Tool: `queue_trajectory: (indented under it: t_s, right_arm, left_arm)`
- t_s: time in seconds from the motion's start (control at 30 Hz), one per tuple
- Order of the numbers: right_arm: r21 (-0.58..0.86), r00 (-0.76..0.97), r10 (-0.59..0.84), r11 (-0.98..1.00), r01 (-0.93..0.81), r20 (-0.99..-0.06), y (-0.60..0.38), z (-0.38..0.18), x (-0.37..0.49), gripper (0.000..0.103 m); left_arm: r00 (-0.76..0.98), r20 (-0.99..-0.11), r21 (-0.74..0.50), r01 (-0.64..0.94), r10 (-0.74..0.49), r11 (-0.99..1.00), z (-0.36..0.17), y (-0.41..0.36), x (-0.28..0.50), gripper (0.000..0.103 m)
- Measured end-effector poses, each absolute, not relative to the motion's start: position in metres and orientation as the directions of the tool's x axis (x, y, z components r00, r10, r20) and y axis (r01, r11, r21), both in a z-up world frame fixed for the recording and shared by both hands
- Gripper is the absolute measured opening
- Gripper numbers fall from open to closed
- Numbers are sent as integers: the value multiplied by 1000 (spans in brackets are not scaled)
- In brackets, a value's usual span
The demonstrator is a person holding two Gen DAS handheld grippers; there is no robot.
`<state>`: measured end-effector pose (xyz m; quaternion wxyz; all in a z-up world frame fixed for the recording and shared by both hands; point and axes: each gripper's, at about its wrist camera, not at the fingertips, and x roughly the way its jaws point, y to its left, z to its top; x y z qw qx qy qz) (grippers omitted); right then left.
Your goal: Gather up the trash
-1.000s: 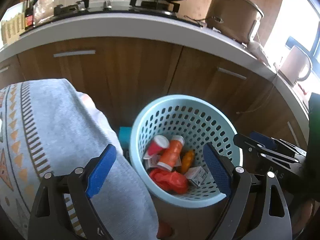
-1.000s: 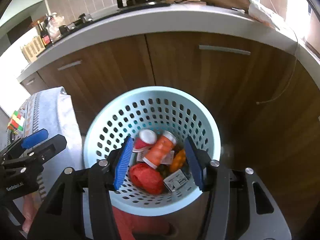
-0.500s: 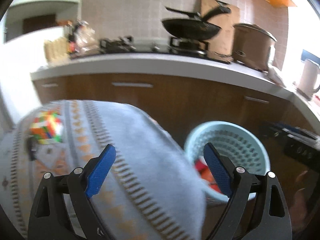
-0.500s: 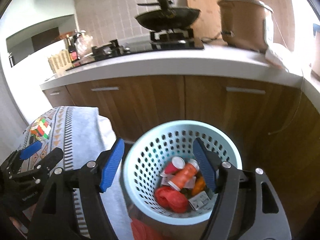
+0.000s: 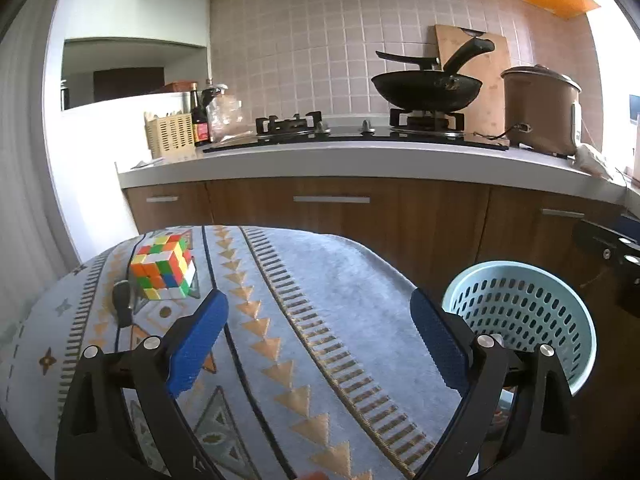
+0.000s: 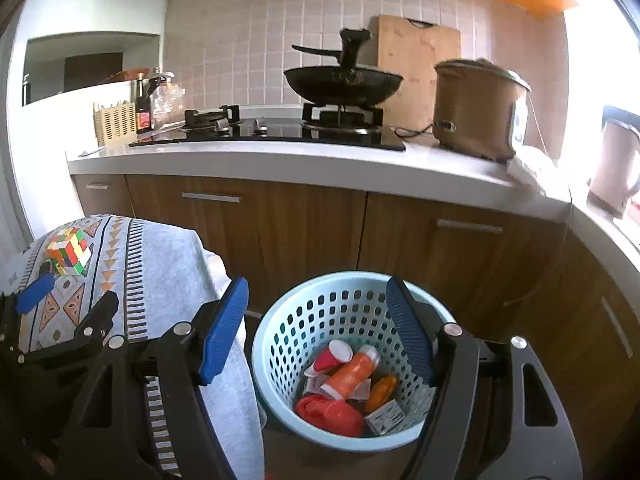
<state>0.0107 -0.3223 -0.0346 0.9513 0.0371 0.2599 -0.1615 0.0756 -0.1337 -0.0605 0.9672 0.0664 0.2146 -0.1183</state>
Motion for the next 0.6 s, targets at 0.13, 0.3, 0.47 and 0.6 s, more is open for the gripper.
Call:
queue_trajectory:
  t_s: [0.13,0.3,0.47,0.6]
  right_arm:
    - [22,810,-278,941,337,-517,-329,-33,11,67]
    - [21,810,-280,941,339,-515,-329,-30,13,67]
    - [12,809,-282,942,336,-515,-325,-29,16,67]
    - [2,808,-289,941,338,-514,-324,-28,19,67]
  left_arm:
    - [868,-447,64,273,-217,960,-63,-136,76,90]
    - [867,-450,47,264,-215,963,-65,-132,78,90]
    - [859,-467,12,244,-210,970,-66,-124,86,90]
    - [858,-471,9,235,-203,972,-67,-123,88,90]
